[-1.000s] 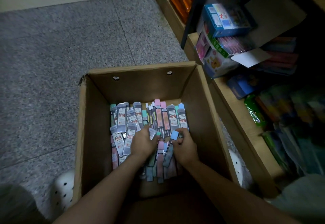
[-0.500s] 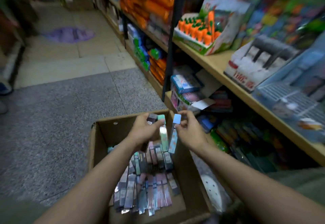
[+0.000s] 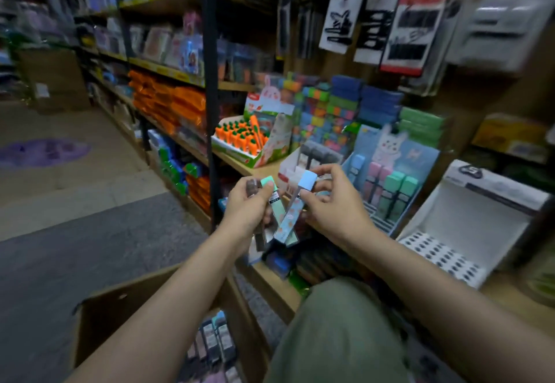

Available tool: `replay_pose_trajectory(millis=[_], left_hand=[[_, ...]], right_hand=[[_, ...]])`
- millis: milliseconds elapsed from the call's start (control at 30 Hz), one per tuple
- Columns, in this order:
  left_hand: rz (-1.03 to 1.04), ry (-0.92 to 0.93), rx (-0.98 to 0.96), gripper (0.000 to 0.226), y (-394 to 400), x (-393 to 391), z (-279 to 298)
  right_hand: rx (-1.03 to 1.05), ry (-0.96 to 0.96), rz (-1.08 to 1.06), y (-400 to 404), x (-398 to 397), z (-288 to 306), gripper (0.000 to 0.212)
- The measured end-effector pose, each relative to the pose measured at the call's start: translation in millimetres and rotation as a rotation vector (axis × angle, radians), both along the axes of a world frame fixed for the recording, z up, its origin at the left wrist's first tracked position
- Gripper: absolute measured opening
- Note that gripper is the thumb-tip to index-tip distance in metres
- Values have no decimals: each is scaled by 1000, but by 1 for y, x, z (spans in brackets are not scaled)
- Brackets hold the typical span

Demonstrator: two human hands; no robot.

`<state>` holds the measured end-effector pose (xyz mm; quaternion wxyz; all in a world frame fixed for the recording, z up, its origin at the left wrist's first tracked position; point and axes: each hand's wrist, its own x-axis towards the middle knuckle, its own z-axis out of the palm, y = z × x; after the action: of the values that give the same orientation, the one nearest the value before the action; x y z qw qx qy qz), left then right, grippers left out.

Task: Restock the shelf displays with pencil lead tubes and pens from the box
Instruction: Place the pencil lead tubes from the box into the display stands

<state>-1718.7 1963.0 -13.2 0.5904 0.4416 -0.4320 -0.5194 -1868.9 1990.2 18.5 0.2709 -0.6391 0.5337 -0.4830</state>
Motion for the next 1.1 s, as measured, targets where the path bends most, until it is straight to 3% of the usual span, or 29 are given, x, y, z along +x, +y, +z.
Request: replay_pose_trajectory(millis=[167, 333, 567, 833, 1100], left_hand=[[-91, -15, -82, 3, -2, -42, 22], [-116, -67, -161, 7, -14, -73, 38], [-77, -90, -133, 3, -42, -78, 14], [-45, -4, -41, 8, -68, -66, -12], [-69, 36, -14, 6, -77, -58, -27]], right_hand=[[8, -34, -14, 10, -48, 32, 28], [-50, -28, -195, -5, -101, 58, 32], [-182, 474, -390, -54, -132, 58, 33], [-115, 759, -399, -101, -121, 48, 29], [-86, 913, -386, -113, -110, 41, 23]])
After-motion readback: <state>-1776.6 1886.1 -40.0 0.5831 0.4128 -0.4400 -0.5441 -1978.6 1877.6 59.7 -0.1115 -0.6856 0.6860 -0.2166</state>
